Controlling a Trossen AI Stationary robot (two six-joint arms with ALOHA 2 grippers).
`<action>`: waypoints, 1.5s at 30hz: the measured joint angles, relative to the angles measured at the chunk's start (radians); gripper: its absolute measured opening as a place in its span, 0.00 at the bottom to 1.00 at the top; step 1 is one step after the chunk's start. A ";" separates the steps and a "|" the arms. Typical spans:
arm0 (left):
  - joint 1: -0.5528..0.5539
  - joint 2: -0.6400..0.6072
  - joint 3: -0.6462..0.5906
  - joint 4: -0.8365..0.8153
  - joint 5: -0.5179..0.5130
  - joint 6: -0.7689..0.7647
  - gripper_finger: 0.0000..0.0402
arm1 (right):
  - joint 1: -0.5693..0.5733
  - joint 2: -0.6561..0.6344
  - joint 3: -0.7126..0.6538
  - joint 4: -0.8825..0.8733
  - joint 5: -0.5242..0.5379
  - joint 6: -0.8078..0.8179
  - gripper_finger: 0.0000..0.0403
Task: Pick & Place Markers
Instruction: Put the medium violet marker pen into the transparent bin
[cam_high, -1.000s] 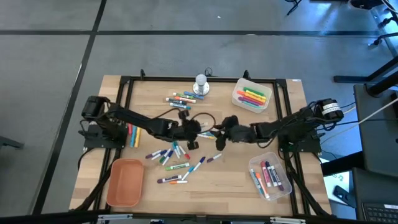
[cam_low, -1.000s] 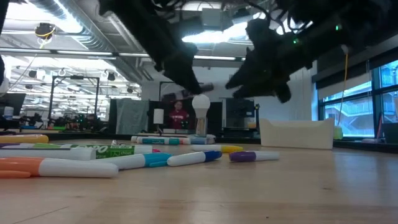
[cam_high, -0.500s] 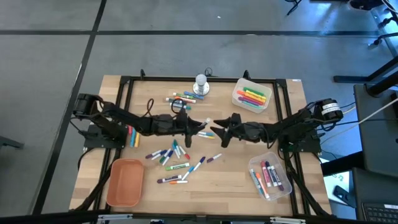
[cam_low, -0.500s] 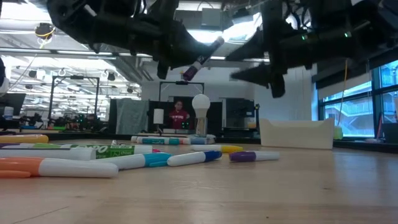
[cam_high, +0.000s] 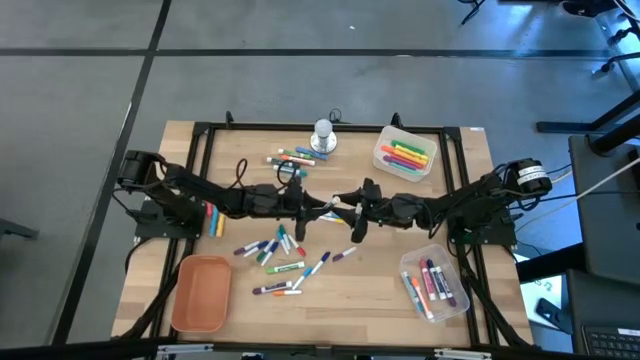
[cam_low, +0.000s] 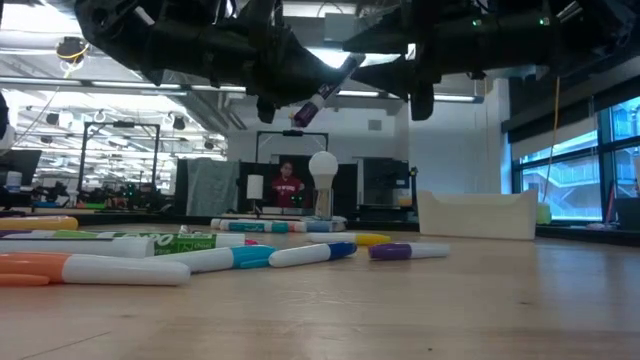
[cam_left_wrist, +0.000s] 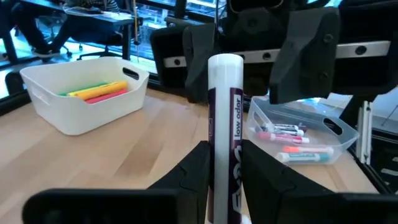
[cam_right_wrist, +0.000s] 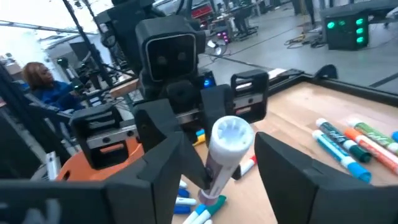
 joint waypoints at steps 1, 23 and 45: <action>-0.002 0.000 0.000 0.008 0.000 0.005 0.17 | 0.000 0.000 0.000 -0.002 -0.003 0.000 0.46; -0.053 0.000 0.003 0.101 -0.011 0.042 0.18 | 0.001 0.000 0.001 0.045 -0.078 -0.021 0.29; -0.058 0.000 0.001 0.075 0.025 0.038 0.19 | 0.019 0.154 0.139 0.061 -0.095 -0.055 0.19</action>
